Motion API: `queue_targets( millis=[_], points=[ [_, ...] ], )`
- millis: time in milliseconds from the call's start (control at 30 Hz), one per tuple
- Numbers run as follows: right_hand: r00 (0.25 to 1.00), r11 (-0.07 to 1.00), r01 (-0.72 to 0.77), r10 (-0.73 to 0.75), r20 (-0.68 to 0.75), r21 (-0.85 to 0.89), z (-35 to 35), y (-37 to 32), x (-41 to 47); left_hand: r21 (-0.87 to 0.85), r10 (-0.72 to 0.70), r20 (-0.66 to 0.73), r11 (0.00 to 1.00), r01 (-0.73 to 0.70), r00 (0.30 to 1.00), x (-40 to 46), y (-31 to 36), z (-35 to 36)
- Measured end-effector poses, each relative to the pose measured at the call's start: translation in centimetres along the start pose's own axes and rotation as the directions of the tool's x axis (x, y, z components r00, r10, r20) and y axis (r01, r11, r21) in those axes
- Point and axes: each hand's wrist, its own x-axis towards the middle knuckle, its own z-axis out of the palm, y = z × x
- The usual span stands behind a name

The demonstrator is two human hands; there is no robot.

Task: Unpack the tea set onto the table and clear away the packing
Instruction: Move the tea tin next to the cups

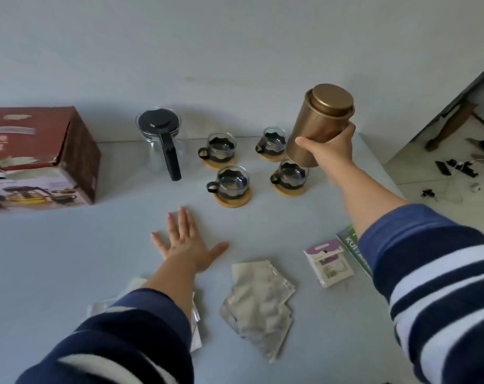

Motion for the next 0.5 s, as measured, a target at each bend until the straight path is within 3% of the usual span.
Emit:
queue_targets(
  millis=[200, 500],
  points=[
    [0.99, 0.992, -0.124, 0.126, -0.059, 0.036, -0.6, 4.1, 6.3, 0.026, -0.032, -0.102, 0.999, 0.035, 0.994, 0.2, 0.4, 0.5],
    [0.975, 0.975, -0.221, 0.221, -0.004, 0.023, 0.9, 9.5, 9.3, 0.056, -0.062, -0.136, 0.996, 0.07, 0.989, 0.3, 0.6, 0.9]
  ],
)
